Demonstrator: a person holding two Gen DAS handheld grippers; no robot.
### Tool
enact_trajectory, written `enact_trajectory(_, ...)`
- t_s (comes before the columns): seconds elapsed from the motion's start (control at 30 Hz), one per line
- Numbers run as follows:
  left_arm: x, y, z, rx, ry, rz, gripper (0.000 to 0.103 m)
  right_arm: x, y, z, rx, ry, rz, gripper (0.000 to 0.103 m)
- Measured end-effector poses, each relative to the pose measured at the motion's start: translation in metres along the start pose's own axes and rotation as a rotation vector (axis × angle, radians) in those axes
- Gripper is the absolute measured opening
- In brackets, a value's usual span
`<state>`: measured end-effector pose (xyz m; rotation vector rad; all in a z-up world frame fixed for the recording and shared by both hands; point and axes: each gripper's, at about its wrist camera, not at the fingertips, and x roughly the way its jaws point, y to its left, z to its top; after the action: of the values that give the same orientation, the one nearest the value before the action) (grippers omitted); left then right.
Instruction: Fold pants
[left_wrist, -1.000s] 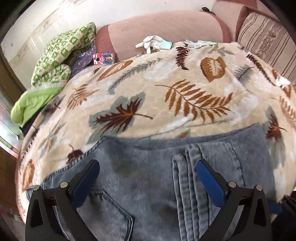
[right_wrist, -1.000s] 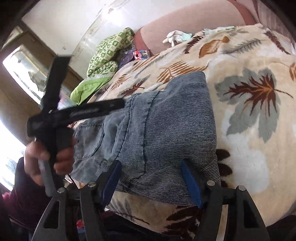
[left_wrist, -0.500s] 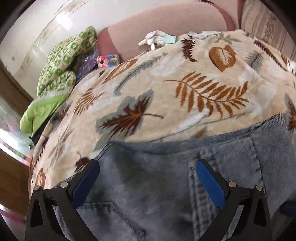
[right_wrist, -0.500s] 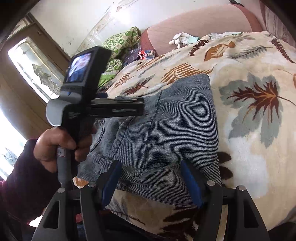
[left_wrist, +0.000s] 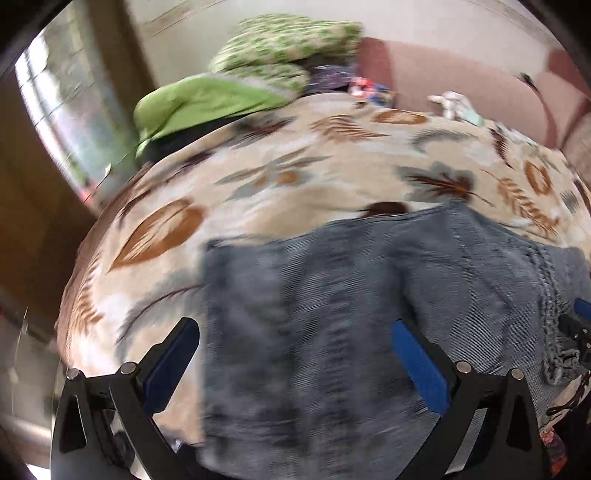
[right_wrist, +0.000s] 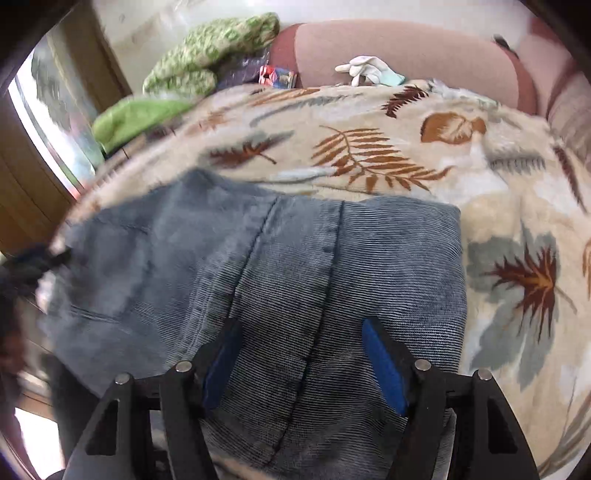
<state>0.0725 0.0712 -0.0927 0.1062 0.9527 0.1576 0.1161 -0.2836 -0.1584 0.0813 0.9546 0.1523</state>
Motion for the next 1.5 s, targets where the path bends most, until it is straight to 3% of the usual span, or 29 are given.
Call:
enact_trajectory(0.1, -0.001, 0.046, -0.016, -0.077, 0.030, 0.030, 0.103, -0.007, 0.014, 0.006, -0.031, -0.010, -0.068, 0.066)
enact_trajectory(0.23, 0.001, 0.076, -0.039, -0.108, 0.080, 0.004, 0.103, -0.034, 0.044, 0.019, -0.088, -0.120, 0.037, 0.063)
enact_trajectory(0.33, 0.001, 0.086, -0.055, -0.121, 0.106, -0.058, 0.103, -0.034, 0.084, 0.032, -0.164, -0.149, 0.143, 0.062)
enact_trajectory(0.43, 0.001, 0.095, -0.066, -0.157, 0.125, -0.112, 0.103, -0.014, 0.129, 0.040, -0.251, -0.113, 0.198, 0.060)
enact_trajectory(0.57, 0.002, 0.105, -0.072, -0.228, 0.132, -0.228, 0.103, 0.022, 0.171, 0.035, -0.334, -0.033, 0.175, 0.060)
enact_trajectory(0.63, 0.005, 0.103, -0.072, -0.235, 0.139, -0.278, 0.103, 0.049, 0.177, 0.027, -0.330, 0.050, 0.150, 0.060)
enact_trajectory(0.77, 0.013, 0.093, -0.068, -0.238, 0.132, -0.349, 0.102, 0.051, 0.173, 0.025, -0.312, 0.021, 0.175, 0.061)
enact_trajectory(0.83, 0.022, 0.087, -0.064, -0.251, 0.137, -0.388, 0.098, 0.051, 0.172, 0.021, -0.325, 0.000, 0.179, 0.061)
enact_trajectory(0.93, 0.041, 0.079, -0.064, -0.262, 0.181, -0.433, 0.082, 0.052, 0.166, 0.020, -0.298, -0.017, 0.206, 0.062)
enact_trajectory(1.0, 0.044, 0.076, -0.064, -0.277, 0.161, -0.431, 0.081, 0.051, 0.164, 0.018, -0.295, -0.036, 0.217, 0.062)
enact_trajectory(1.13, 0.042, 0.067, -0.054, -0.234, 0.129, -0.425, 0.066, 0.051, 0.162, 0.013, -0.302, -0.074, 0.229, 0.062)
enact_trajectory(1.3, 0.044, 0.063, -0.047, -0.230, 0.120, -0.507, 0.032, 0.051, 0.158, 0.010, -0.299, -0.097, 0.252, 0.062)
enact_trajectory(1.4, 0.041, 0.061, -0.046, -0.228, 0.108, -0.526, 0.024, 0.050, 0.154, 0.007, -0.297, -0.122, 0.277, 0.062)
enact_trajectory(1.5, 0.037, 0.060, -0.045, -0.221, 0.096, -0.521, 0.023, 0.050, 0.148, 0.005, -0.288, -0.137, 0.315, 0.062)
